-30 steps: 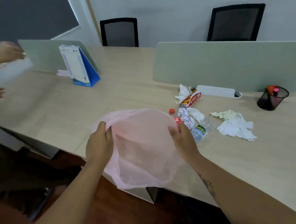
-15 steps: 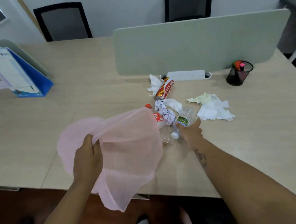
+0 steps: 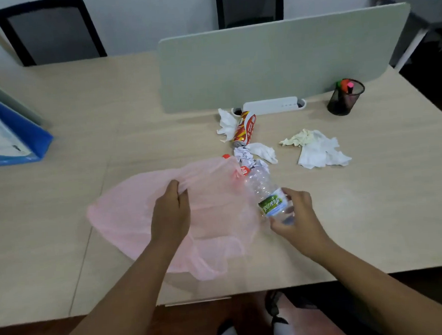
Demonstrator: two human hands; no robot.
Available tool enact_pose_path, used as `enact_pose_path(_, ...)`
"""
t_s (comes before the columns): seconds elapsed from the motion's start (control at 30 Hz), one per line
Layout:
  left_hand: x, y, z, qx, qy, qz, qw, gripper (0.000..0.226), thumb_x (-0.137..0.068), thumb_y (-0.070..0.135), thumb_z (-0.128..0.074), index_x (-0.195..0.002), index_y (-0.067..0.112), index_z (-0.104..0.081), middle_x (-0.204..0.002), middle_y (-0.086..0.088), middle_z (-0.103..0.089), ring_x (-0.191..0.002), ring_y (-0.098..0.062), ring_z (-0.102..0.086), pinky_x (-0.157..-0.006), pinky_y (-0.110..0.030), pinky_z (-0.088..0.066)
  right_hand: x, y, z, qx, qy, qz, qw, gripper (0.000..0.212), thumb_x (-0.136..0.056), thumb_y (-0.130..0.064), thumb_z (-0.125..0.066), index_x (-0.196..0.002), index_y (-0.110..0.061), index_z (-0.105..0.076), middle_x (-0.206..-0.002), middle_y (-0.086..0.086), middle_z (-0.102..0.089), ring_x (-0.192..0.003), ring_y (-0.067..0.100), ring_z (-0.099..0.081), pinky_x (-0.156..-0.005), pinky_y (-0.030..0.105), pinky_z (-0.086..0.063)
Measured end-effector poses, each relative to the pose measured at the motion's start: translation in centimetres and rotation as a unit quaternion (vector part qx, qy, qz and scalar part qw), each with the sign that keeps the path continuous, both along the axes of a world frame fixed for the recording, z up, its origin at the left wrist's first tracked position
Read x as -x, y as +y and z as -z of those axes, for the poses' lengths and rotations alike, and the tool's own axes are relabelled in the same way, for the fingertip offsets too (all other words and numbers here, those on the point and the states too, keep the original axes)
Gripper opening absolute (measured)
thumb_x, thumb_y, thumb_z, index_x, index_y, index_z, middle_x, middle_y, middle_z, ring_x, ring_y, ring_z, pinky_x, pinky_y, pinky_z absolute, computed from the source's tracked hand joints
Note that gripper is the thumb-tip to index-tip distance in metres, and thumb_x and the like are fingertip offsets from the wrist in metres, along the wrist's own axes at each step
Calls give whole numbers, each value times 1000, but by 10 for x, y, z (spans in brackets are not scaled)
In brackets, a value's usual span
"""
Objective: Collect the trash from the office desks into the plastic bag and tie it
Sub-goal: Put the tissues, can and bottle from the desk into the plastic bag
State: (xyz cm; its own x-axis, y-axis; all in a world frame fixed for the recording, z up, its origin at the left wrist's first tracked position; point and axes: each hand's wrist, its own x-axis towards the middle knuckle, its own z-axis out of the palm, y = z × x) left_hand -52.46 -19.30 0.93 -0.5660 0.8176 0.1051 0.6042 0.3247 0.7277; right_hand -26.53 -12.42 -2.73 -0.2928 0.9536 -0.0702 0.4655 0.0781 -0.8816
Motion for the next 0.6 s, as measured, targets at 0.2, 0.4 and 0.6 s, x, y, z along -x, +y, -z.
enact_pose_path(0.2,12,-12,-14,-19,-41,12,999,20,-102,14,-40,-88,4,-51,-70,-15,-55,-64,-30,-49,-60,-41,-40,78,-22,19,-73,-111,-258,957,75,-74,-26,-72,-142,-28,-39,-124,-4,-31,-115,18,-46,-96,28,-46)
enact_pose_path(0.4,22,-32,-23,2,-54,18,998,24,-102,14,-40,-78,10,-43,-60,-10,-44,-51,-10,-31,-49,-27,-27,144,-27,50,-128,-242,-330,903,78,-84,-28,-69,-150,-15,-29,-139,10,-33,-120,28,-42,-90,37,-49)
enact_pose_path(0.6,26,-40,-7,5,-46,-13,999,19,-102,16,-40,-96,19,-58,-69,-4,-59,-59,-17,-51,-57,-36,-40,143,-22,48,-195,-250,-303,899,78,-82,-53,-58,-148,-16,-36,-137,7,-42,-116,29,-45,-91,41,-47)
